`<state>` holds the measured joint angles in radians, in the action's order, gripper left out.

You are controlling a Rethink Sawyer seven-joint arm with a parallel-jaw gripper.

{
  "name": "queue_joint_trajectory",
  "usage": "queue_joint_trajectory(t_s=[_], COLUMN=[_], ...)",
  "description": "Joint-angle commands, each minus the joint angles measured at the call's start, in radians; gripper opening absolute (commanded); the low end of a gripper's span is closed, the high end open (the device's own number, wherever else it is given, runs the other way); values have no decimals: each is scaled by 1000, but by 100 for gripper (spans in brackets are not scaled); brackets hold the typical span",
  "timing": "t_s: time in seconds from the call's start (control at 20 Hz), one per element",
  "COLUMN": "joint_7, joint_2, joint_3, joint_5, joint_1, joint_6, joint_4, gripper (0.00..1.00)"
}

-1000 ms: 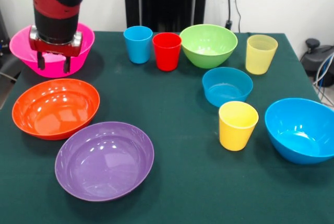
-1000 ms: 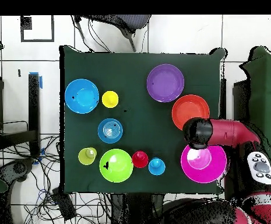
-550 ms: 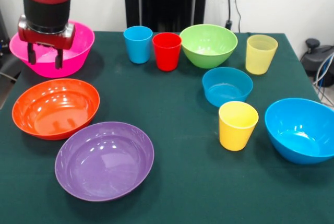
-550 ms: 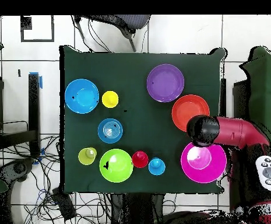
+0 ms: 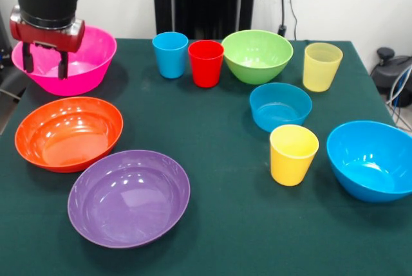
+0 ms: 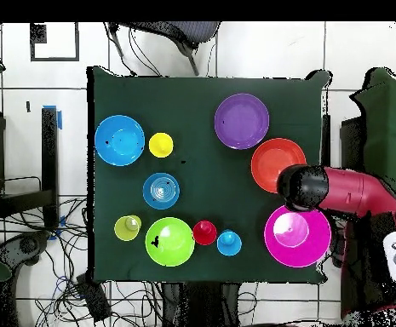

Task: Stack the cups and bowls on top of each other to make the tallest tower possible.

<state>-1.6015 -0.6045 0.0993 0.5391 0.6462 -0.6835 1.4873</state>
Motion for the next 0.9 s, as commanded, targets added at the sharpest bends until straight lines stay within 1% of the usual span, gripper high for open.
queue_joint_trajectory(t_s=[0.05, 0.65, 0.75, 0.9], joint_7=[126, 120, 129, 164], joint_2=[-1, 17, 23, 28], joint_3=[120, 135, 135, 133], joint_5=[-14, 10, 11, 19], joint_1=[15, 43, 45, 45], joint_6=[-43, -32, -45, -90], joint_4=[56, 72, 72, 67], gripper=[100, 100, 100, 100])
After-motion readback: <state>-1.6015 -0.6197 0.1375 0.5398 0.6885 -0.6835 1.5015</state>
